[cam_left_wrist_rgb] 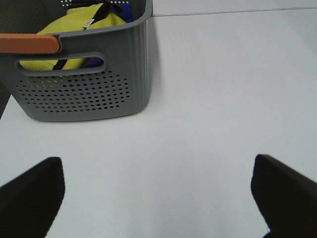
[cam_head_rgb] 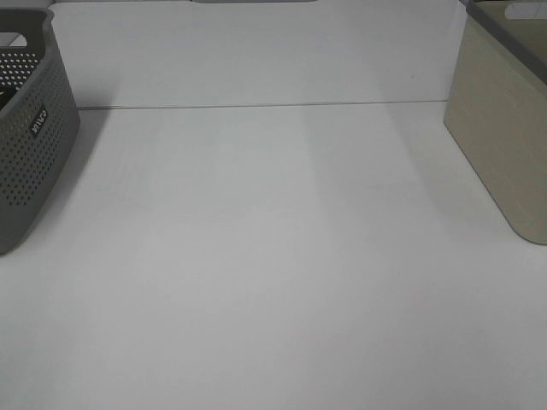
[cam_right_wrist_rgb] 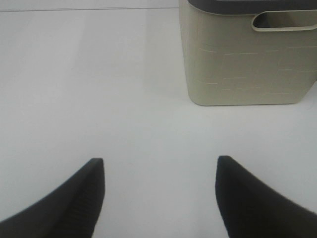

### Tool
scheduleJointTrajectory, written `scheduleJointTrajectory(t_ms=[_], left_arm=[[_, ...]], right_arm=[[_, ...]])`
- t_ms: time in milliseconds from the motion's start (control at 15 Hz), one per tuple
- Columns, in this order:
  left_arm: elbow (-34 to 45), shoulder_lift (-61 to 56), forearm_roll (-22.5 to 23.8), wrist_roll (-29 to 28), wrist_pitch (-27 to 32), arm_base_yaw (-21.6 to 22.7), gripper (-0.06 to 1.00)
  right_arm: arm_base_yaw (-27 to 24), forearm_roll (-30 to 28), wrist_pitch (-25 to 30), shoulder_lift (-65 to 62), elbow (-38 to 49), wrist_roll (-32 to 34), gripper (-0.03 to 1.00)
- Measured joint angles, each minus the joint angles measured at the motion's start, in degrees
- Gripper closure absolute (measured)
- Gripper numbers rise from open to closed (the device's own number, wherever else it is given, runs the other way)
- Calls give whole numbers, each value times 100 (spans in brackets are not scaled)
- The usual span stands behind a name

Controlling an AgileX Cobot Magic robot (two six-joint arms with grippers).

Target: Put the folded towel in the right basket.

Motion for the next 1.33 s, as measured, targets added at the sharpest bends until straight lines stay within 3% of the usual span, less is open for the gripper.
scheduleJointTrajectory(t_ms=[1333], left_arm=[[0, 0, 0, 0, 0, 0, -3]], right_arm=[[0, -183, -17, 0, 17, 149, 35]])
